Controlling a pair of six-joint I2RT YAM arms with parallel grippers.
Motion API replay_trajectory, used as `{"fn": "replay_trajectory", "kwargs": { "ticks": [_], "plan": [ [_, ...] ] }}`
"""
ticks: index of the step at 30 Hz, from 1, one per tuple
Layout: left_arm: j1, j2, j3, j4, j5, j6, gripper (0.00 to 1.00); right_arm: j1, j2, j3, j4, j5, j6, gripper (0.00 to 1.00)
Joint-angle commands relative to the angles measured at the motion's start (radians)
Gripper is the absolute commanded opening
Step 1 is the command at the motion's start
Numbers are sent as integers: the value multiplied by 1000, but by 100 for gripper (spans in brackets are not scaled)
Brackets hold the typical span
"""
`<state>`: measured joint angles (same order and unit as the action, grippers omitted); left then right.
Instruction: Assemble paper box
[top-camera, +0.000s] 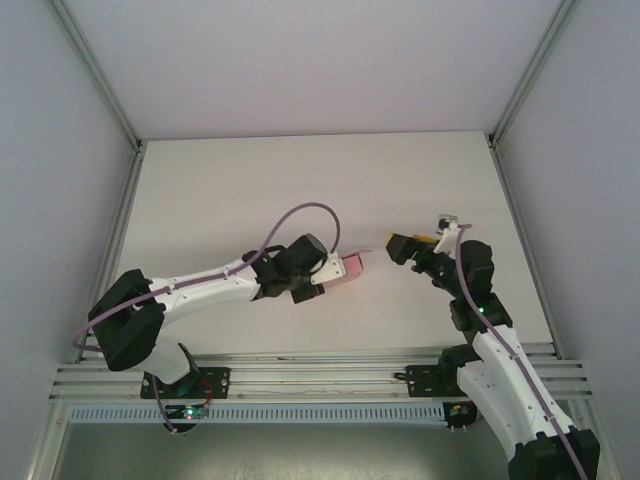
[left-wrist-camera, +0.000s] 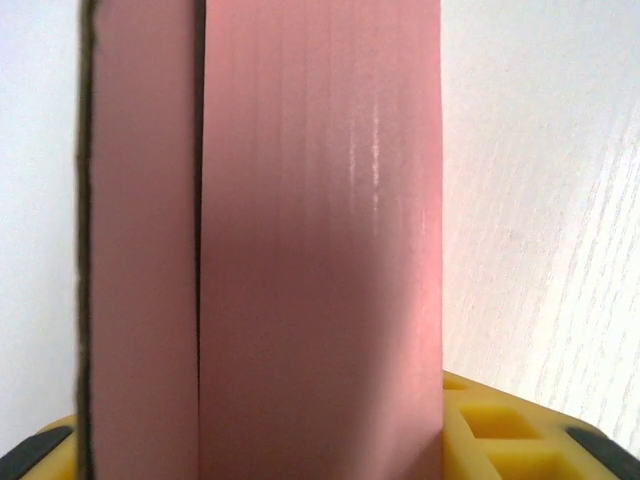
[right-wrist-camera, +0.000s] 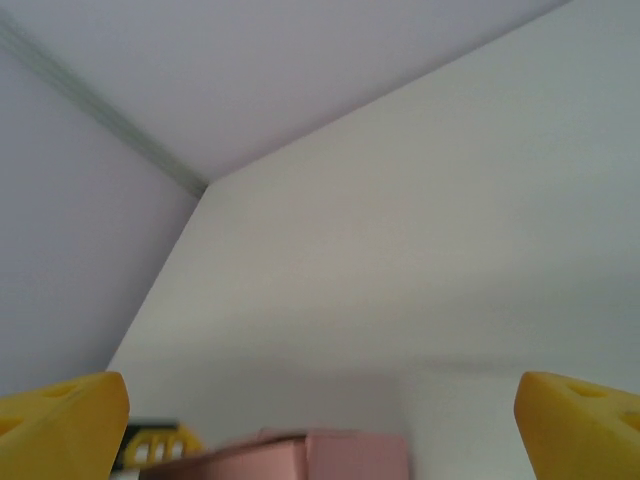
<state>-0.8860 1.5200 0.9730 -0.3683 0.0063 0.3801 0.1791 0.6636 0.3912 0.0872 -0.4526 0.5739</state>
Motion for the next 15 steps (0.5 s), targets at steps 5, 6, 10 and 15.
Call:
{"fn": "replay_trajectory", "kwargs": {
  "ticks": [5,6,10,15],
  "plan": [
    [59,7,42,-177,242,106,41,251,131,117,-102,-28,-355,94],
    [76,6,42,-192,269,118,41,275,150,133,-132,0,-387,93],
    [115,-10,21,-185,310,131,42,320,222,190,-226,63,-456,86],
    [118,-50,-30,-140,297,173,43,336,278,235,-294,72,-490,82]
  ]
}}
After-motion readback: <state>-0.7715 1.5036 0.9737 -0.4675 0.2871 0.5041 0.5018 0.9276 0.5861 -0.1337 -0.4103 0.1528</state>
